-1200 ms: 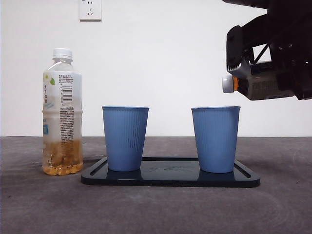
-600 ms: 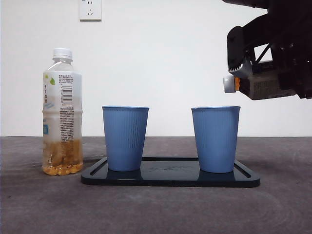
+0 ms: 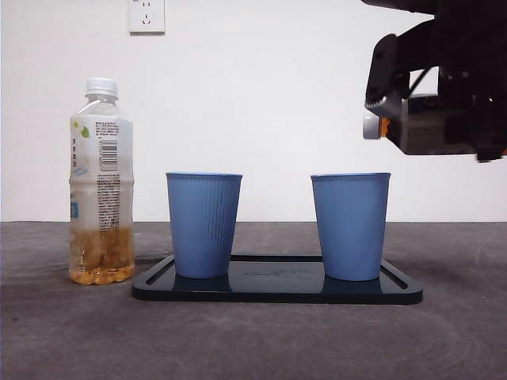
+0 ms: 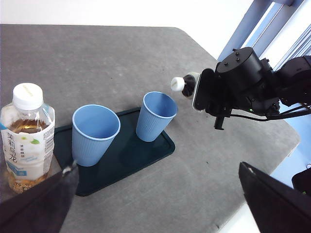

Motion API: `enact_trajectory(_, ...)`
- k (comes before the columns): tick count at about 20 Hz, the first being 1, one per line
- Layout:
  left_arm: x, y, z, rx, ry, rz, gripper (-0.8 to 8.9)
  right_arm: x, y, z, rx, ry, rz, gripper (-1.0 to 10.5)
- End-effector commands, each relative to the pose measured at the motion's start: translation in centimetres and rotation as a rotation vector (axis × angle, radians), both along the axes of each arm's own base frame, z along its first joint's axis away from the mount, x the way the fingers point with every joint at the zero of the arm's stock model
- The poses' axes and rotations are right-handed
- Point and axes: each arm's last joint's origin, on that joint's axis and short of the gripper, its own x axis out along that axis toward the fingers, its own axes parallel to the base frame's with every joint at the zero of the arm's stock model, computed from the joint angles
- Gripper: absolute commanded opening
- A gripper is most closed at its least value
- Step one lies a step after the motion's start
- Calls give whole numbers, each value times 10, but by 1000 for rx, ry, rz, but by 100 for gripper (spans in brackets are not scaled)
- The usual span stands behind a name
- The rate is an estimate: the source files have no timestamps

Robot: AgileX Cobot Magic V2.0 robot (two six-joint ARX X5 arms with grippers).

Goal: Pour the drink into the cup

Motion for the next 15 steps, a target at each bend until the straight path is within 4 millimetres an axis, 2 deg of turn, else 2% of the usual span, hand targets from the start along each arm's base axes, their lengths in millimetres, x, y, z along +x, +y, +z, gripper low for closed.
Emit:
enact_trajectory(1, -1, 0, 7, 4, -38, -13, 530, -1, 2, 19, 291, -165, -118, 157)
enact_trajectory(5, -1, 0, 7, 4, -38, -13, 530, -8, -9, 38, 758, -222, -189, 157)
enact_trajectory(7, -1, 0, 7, 0, -32, -11, 530, -8, -20, 41, 900, -290, -180, 157)
enact_trajectory(11, -2, 0, 6, -15, -15, -4, 530, -11, -43, 24, 1054, -424, -173, 157)
enact_trajectory(15, -2, 0, 6, -14, -15, -4, 530, -9, -53, -3, 1246, -508, -60, 157)
